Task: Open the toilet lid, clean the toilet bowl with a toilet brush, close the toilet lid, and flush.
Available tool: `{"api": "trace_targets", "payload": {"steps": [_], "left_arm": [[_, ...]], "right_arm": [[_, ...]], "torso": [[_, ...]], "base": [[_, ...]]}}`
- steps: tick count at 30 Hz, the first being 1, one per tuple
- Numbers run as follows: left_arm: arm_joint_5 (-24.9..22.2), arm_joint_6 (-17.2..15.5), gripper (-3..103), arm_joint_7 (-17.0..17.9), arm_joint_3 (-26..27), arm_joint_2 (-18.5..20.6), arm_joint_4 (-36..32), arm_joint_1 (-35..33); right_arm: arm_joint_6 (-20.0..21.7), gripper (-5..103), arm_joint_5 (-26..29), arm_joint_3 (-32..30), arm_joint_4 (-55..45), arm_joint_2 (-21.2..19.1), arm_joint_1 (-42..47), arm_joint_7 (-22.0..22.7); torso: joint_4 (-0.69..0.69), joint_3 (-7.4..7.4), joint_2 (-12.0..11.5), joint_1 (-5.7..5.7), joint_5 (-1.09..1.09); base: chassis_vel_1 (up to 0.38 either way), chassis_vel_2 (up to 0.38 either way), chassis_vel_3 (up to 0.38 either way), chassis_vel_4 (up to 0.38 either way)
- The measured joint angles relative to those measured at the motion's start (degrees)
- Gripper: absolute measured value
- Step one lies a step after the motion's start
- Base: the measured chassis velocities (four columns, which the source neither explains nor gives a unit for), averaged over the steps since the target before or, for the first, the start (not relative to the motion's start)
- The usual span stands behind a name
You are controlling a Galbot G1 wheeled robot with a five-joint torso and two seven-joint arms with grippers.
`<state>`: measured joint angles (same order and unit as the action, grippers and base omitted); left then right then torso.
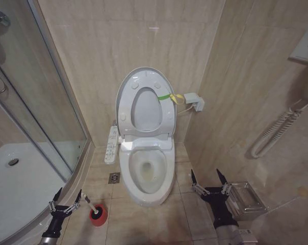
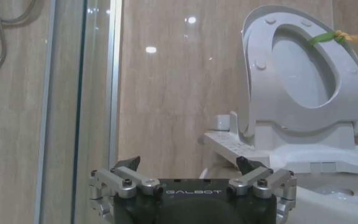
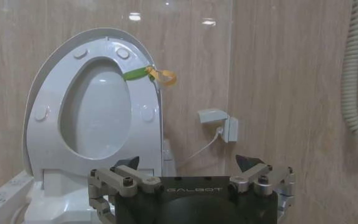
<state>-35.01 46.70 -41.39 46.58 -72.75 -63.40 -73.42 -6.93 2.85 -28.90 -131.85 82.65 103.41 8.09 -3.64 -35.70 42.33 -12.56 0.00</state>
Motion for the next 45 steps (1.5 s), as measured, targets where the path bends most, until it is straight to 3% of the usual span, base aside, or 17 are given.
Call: {"api": "trace_targets", "payload": {"steps": [14, 21, 22, 25, 27, 28, 30, 31, 34, 35, 39, 45], "left_arm": [[0.57, -1.47, 100, 2.61, 0.97, 0.22, -4.71, -1.38], [0.79, -3.93, 100, 7.42, 0.79, -0.08, -8.41, -2.47], [0.37, -6.38, 100, 11.34, 0.25, -0.20, -11.93, -3.37], [-0.50, -12.56, 100, 18.60, -0.84, -0.38, -21.67, -5.43], [-0.60, -14.46, 100, 20.48, -1.20, -0.42, -24.46, -5.98], [-0.41, -16.95, 100, 23.59, -1.73, -0.45, -28.11, -6.66], [1.47, -24.97, 100, 32.75, -3.10, -0.40, -37.34, -8.41], [1.47, -24.97, 100, 32.75, -3.10, -0.40, -37.34, -8.41], [3.35, -35.84, 100, 41.42, -5.75, 0.45, -47.21, -12.14], [3.35, -35.84, 100, 41.42, -5.75, 0.45, -47.21, -12.14], [5.94, -41.40, 100, 44.07, -7.22, 1.45, -52.74, -17.81], [9.02, -42.24, 100, 44.95, -9.18, 0.82, -56.92, -22.70]], "right_arm": [[0.00, 100, 0.00, 0.00, 0.00, 0.00, 0.00, 0.00], [0.00, 100, 0.00, 0.00, 0.00, 0.00, 0.00, 0.00], [0.00, 100, 0.00, 0.00, 0.00, 0.00, 0.00, 0.00], [0.00, 100, 0.00, 0.00, 0.00, -0.01, 0.00, 0.00], [0.00, 100, 0.00, 0.00, 0.00, 0.00, 0.00, 0.00], [0.00, 100, 0.00, 0.01, 0.00, 0.00, 0.00, 0.00], [0.00, 100, 0.00, 0.00, 0.00, 0.00, 0.00, 0.00], [0.00, 100, 0.00, 0.00, 0.00, 0.00, 0.00, 0.00], [0.00, 100, 0.00, -0.01, 0.00, 0.00, 0.00, 0.00], [0.00, 100, 0.00, -0.01, 0.00, 0.00, 0.00, 0.00], [0.00, 100, 0.00, -0.01, 0.00, 0.00, 0.00, 0.00], [0.00, 100, 0.00, 0.00, 0.00, 0.00, 0.00, 0.00]], "torso": [[0.00, -2.03, 3.74, -1.71, 0.00], [0.00, -3.02, 5.36, -2.35, 0.00], [0.00, -3.35, 5.93, -2.58, -0.01], [0.00, -3.69, 6.50, -2.81, 0.01], [0.00, -3.72, 6.55, -2.83, 0.00], [0.00, -3.75, 6.59, -2.85, 0.00], [-0.01, -3.76, 6.60, -2.86, 0.02], [-0.01, -3.76, 6.60, -2.86, 0.02], [-0.01, -3.74, 6.57, -2.85, 0.02], [-0.01, -3.74, 6.57, -2.85, 0.02], [0.01, -3.67, 6.45, -2.79, 0.00], [0.00, -3.61, 6.34, -2.74, 0.01]], "base": [[0.000, 0.000, 0.000, 0.000], [0.000, 0.000, 0.000, 0.000], [0.000, 0.000, 0.000, 0.000], [0.000, 0.000, 0.000, 0.000], [0.000, 0.000, 0.000, 0.000], [0.000, 0.000, 0.000, 0.000], [0.000, 0.000, 0.000, 0.000], [0.000, 0.000, 0.000, 0.000], [0.000, 0.000, 0.000, 0.000], [0.000, 0.000, 0.000, 0.000], [0.000, 0.000, 0.000, 0.000], [0.000, 0.000, 0.000, 0.000]]}}
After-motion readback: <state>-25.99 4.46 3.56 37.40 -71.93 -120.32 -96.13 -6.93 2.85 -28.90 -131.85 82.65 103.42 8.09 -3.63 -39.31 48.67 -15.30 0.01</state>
